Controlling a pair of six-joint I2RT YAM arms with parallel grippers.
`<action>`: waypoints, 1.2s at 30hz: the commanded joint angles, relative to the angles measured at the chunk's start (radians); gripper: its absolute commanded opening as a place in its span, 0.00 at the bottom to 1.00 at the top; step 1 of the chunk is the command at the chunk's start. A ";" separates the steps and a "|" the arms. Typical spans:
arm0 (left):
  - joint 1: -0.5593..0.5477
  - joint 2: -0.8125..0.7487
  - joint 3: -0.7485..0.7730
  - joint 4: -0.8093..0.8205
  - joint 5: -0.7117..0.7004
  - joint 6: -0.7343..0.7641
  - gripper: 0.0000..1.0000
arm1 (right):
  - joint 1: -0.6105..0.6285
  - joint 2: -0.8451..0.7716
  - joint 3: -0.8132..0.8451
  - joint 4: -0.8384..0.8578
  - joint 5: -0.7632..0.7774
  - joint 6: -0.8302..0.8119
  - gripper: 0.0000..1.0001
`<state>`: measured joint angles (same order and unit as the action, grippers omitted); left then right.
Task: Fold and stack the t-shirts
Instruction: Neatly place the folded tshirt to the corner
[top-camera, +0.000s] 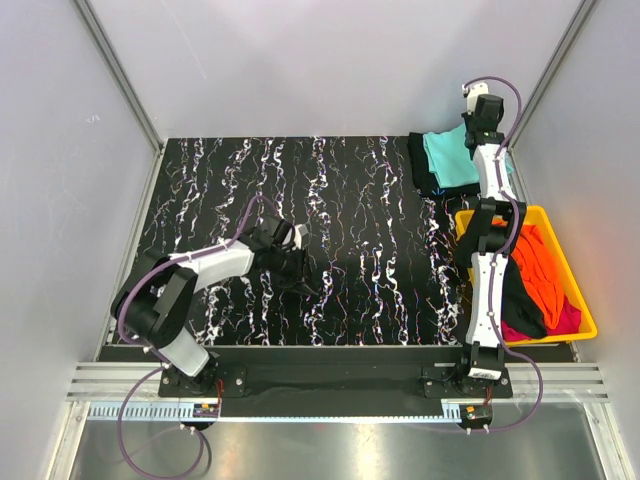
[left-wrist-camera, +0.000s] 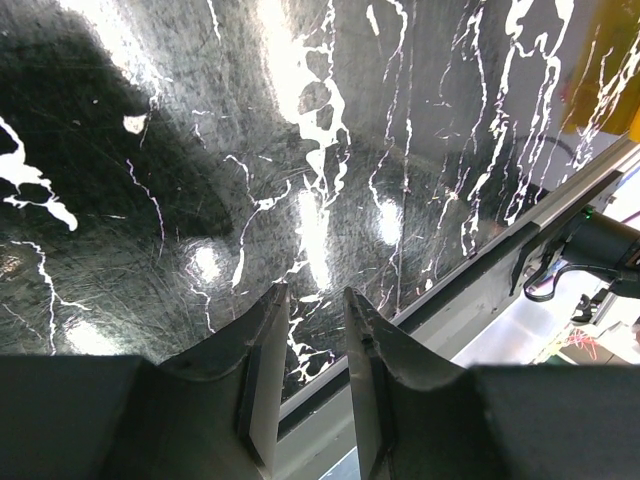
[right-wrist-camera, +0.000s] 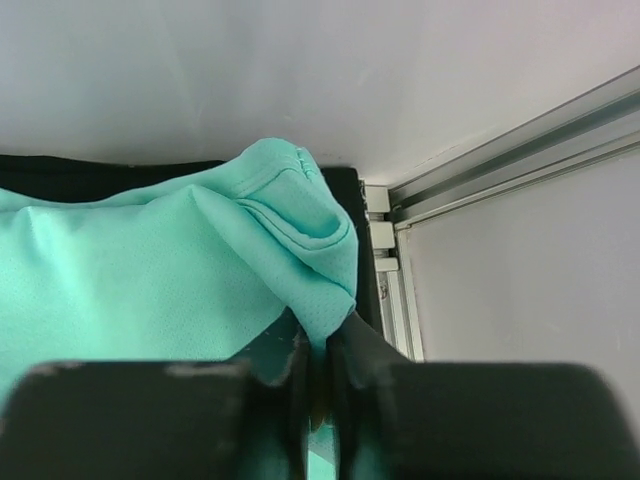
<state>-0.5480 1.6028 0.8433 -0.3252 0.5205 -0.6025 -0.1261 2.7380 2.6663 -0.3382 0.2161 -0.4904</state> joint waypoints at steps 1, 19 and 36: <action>0.005 0.016 0.043 -0.009 0.030 0.018 0.33 | -0.006 -0.004 0.035 0.093 0.005 0.003 0.16; -0.001 -0.322 -0.090 0.035 -0.059 -0.120 0.50 | 0.120 -0.651 -0.507 -0.176 0.056 0.269 1.00; -0.035 -1.444 -0.760 0.190 -0.253 -0.652 0.99 | 0.318 -1.800 -1.991 0.125 -0.665 1.383 1.00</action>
<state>-0.5758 0.2935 0.1577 -0.1654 0.3542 -1.1168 0.1871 1.0977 0.8192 -0.3206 -0.2584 0.6033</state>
